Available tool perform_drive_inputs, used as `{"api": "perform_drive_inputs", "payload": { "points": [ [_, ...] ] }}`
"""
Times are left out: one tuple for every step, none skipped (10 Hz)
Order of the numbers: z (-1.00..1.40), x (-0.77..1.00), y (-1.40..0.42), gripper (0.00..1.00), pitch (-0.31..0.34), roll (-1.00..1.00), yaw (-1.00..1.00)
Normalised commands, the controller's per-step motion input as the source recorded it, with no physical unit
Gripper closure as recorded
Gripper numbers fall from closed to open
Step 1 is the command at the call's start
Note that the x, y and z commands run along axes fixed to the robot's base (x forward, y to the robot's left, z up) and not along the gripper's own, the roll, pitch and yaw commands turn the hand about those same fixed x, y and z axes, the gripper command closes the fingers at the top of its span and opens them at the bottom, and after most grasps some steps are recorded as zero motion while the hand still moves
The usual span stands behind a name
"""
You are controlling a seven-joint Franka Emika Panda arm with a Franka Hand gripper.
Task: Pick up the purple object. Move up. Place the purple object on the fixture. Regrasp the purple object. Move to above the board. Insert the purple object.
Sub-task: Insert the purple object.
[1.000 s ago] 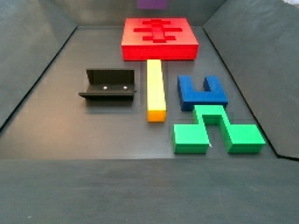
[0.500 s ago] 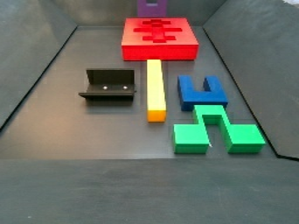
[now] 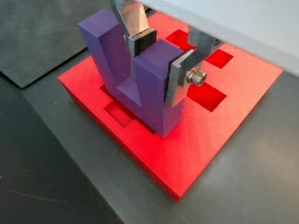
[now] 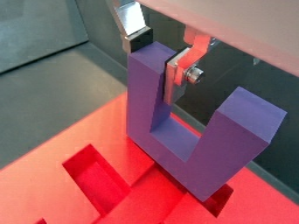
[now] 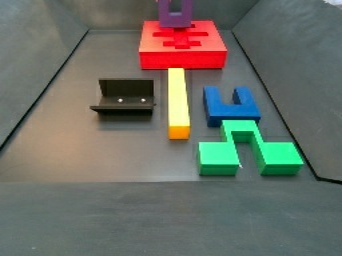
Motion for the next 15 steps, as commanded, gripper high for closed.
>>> {"api": "perform_drive_inputs", "payload": {
  "points": [
    [-0.06, -0.27, 0.19, 1.00, -0.136, -0.27, 0.00],
    [-0.01, -0.34, 0.18, 1.00, -0.179, -0.32, 0.00],
    [-0.04, -0.21, 0.00, 1.00, -0.179, -0.27, 0.00],
    [-0.08, 0.00, -0.11, 1.00, -0.153, -0.14, 0.01],
    [-0.10, 0.00, -0.06, 1.00, -0.139, -0.13, 0.01],
    [-0.09, 0.01, -0.08, 1.00, -0.126, -0.12, 0.01],
    [-0.11, 0.03, -0.06, 1.00, -0.116, -0.08, 0.00],
    [-0.05, 0.09, -0.10, 1.00, -0.100, -0.10, 0.01],
    [-0.08, 0.03, -0.10, 1.00, -0.087, -0.09, 0.00],
    [-0.12, 0.00, 0.00, 1.00, -0.077, -0.04, 0.00],
    [-0.06, 0.00, 0.00, 1.00, -0.051, 0.00, 0.00],
    [0.00, 0.00, 0.13, 1.00, -0.010, 0.00, 0.00],
    [0.00, -0.01, 0.15, 1.00, 0.000, 0.00, -0.01],
    [0.00, -0.07, 0.15, 1.00, 0.000, 0.00, -0.03],
    [0.00, -0.14, 0.17, 1.00, -0.006, -0.05, -0.05]
  ]
}}
